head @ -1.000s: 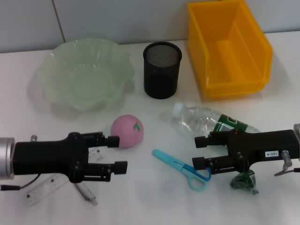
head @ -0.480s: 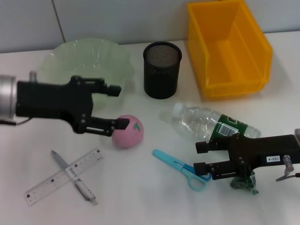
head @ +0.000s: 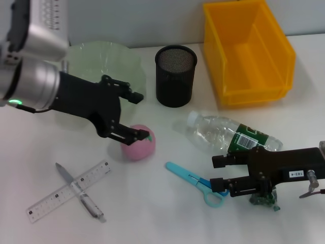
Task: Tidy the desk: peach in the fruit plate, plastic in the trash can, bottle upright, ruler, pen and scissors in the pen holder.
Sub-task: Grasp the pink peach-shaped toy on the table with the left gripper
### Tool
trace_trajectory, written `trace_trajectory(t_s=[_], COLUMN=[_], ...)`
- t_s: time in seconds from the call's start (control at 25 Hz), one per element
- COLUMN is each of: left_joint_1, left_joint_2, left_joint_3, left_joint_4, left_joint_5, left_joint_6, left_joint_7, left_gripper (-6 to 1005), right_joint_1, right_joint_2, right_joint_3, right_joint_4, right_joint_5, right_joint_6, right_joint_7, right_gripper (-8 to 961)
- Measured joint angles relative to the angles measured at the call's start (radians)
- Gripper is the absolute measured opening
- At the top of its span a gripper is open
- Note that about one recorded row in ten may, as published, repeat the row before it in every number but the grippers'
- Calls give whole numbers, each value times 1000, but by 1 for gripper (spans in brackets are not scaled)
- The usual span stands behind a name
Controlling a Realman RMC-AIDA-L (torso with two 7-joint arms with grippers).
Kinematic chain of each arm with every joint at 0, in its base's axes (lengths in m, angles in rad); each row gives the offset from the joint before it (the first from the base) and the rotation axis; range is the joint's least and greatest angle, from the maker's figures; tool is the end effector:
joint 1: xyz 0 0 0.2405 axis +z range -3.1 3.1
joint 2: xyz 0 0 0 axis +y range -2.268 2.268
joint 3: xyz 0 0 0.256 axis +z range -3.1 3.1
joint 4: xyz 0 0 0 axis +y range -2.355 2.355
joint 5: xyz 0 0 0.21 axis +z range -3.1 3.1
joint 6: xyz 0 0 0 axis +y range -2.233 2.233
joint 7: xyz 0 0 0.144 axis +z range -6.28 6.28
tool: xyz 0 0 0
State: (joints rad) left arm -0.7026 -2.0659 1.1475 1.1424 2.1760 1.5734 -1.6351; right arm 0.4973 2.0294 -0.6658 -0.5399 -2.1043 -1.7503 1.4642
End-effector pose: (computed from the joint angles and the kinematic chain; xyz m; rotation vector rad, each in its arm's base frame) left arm -0.1409 0.3702 0.0037 -3.0133 0.0905 -0.0522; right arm 0.2808 0.2847 -0.0036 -2.8991 0.9071 0.7581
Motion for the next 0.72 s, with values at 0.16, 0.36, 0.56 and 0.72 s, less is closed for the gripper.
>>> trace_trajectory(t_s=[0.16,0.36,0.56,0.72], left_joint_1=[-40,-88,-124,-139], left_joint_2=[-1,-2,-4,-6], left_joint_3=[57,106,186,252], left_joint_4=[10,12,11,-2], left_joint_5=[63,132,190,216], left_joint_6=[-33,-48,-55,-78], left_joint_7=[-52,-91,-122,-138], left_gripper=[812,811,811,811], right_joint_1=[0,-1,0,-1], right_joint_2=[-1,-5,-6,-5], right_joint_3=[0,0,0,0], right_joint_4=[0,0,0,0], right_joint_5=[0,0,0,-1], right_joint_6=[2,0,0,0], right_joint_7=[12,18,26,26], right_gripper=[773,773,773,773])
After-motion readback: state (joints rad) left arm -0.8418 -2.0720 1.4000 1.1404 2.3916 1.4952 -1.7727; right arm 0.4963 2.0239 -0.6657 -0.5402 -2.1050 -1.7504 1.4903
